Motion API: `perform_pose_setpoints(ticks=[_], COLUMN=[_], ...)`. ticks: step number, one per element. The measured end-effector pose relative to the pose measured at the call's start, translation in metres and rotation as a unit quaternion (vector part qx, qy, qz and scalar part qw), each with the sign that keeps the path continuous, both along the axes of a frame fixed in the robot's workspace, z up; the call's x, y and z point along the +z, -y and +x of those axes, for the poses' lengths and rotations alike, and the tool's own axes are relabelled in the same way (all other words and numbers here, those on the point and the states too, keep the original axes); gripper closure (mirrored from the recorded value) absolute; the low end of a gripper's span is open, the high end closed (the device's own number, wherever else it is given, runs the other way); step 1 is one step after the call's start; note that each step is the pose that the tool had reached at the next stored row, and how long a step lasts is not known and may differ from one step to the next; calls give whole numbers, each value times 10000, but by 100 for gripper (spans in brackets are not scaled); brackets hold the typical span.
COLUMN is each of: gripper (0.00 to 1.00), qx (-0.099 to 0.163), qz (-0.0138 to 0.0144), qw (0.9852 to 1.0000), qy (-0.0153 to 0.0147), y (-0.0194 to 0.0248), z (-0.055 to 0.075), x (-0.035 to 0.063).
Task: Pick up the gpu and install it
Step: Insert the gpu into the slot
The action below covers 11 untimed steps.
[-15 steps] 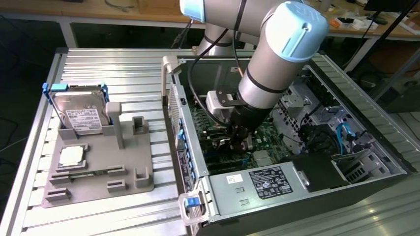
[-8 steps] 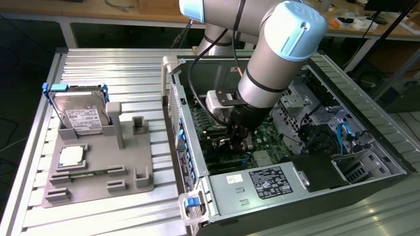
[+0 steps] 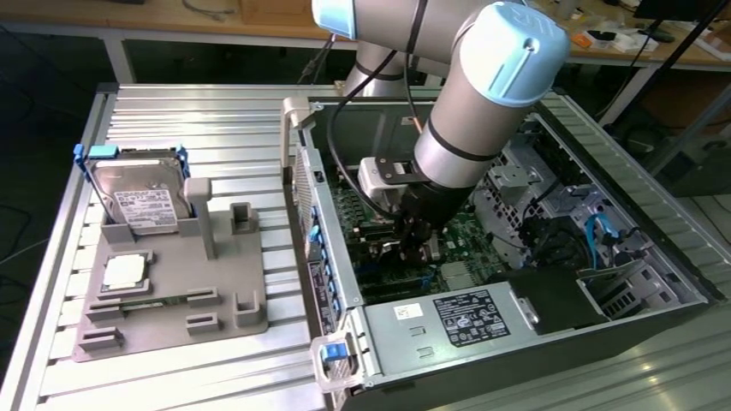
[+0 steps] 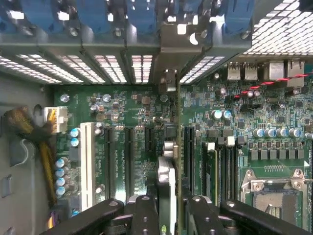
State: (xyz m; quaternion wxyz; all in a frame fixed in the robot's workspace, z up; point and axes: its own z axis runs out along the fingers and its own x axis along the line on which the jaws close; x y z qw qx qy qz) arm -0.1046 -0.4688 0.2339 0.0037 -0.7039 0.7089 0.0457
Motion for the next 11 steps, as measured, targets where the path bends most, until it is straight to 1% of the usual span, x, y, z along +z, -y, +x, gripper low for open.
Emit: perform_pose_setpoints(ticks=[1, 2, 3, 4, 5, 11], gripper=[67, 60, 60, 53, 53, 53], qx=[0, 3, 3, 3, 3, 3], qz=[-19, -29, -22, -26, -23, -25], qw=[10000, 10000, 10000, 10000, 10000, 10000], qy=[-8, -13, -9, -11, -9, -11], y=[3, 5, 4, 5, 4, 4], z=[-1, 0, 0, 0, 0, 0], x=[19, 29, 24, 27, 24, 26])
